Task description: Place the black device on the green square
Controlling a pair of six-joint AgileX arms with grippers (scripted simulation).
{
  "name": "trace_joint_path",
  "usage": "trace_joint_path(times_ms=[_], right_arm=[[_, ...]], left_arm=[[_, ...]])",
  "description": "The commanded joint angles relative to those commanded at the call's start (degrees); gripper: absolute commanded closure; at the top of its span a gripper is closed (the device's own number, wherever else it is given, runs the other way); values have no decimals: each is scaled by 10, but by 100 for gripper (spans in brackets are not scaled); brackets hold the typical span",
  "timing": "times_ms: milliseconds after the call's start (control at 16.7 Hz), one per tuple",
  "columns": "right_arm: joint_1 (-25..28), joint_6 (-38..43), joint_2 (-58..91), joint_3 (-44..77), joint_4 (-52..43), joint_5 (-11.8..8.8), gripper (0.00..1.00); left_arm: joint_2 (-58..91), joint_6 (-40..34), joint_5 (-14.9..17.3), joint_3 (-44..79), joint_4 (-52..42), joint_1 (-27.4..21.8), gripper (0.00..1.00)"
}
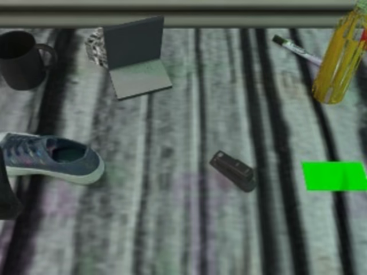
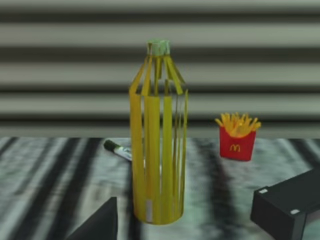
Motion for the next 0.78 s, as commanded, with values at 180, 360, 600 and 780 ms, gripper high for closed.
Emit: trace_joint_path(times_ms=[180,360,600,780], right_arm=[[2,-1,6,6,-4,0,0],[22,-6,59,59,-43,-1,0],[68,-21,214,209,-141,-2,0],[112,-36,392,361,-239,-1,0]], left_arm=[[0,0,0,0,0,0,0],[0,0,0,0,0,0,0],[0,0,0,0,0,0,0],[0,0,0,0,0,0,0]])
